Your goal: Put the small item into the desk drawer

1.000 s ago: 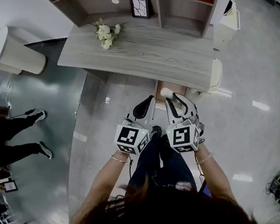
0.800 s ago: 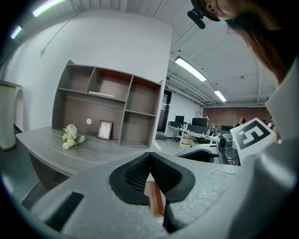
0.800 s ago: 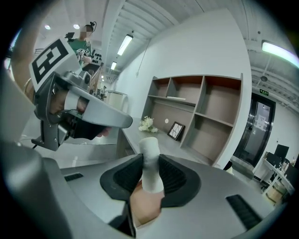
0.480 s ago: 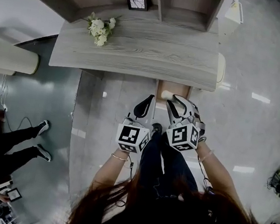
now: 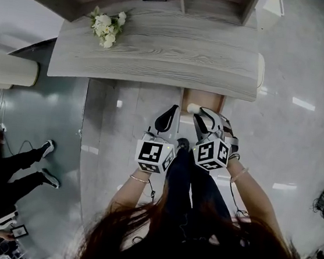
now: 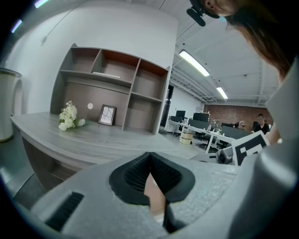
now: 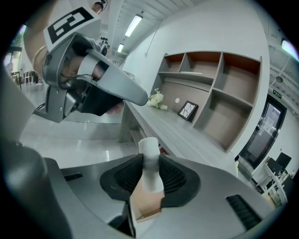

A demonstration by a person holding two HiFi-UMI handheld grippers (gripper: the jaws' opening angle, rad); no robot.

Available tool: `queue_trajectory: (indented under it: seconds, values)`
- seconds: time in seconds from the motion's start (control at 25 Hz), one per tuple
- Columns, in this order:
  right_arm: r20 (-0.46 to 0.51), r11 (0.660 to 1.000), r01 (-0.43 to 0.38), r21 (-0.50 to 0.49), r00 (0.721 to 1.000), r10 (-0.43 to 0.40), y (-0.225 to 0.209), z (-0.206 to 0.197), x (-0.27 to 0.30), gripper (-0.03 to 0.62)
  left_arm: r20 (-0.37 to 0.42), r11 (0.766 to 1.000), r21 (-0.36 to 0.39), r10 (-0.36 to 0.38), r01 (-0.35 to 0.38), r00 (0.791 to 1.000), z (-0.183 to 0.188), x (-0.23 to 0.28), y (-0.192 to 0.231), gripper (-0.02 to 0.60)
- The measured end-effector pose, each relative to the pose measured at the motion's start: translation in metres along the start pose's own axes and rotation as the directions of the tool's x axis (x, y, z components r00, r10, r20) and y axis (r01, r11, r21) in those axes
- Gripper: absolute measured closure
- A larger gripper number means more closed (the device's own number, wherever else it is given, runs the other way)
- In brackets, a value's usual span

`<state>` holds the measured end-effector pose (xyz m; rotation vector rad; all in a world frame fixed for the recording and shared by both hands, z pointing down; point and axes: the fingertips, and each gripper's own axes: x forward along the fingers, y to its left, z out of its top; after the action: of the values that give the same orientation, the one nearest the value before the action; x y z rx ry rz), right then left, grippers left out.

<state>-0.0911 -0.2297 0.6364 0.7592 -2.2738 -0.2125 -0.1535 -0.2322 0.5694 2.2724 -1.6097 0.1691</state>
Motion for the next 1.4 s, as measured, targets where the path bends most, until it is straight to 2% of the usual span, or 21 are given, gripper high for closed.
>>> queue_trajectory:
  seconds: [0.44, 0.8, 1.4]
  values:
    - [-0.084, 0.996, -0.038, -0.076, 0.996, 0.032, 0.020, -0.046, 0.040, 0.490, -0.013, 1.000, -0.004, -0.009, 0.009, 1.000, -0.032, 0.018, 0.005, 0.566]
    - [-0.150, 0.994, -0.059, -0.088, 0.988, 0.045, 0.033, -0.083, 0.070, 0.490, -0.033, 1.000, -0.019, 0.007, -0.008, 0.999, -0.064, 0.033, 0.015, 0.566]
    - [-0.292, 0.995, -0.084, -0.061, 0.954, 0.063, 0.042, -0.134, 0.110, 0.490, -0.055, 0.999, -0.026, 0.025, -0.027, 0.998, -0.095, 0.058, 0.027, 0.566]
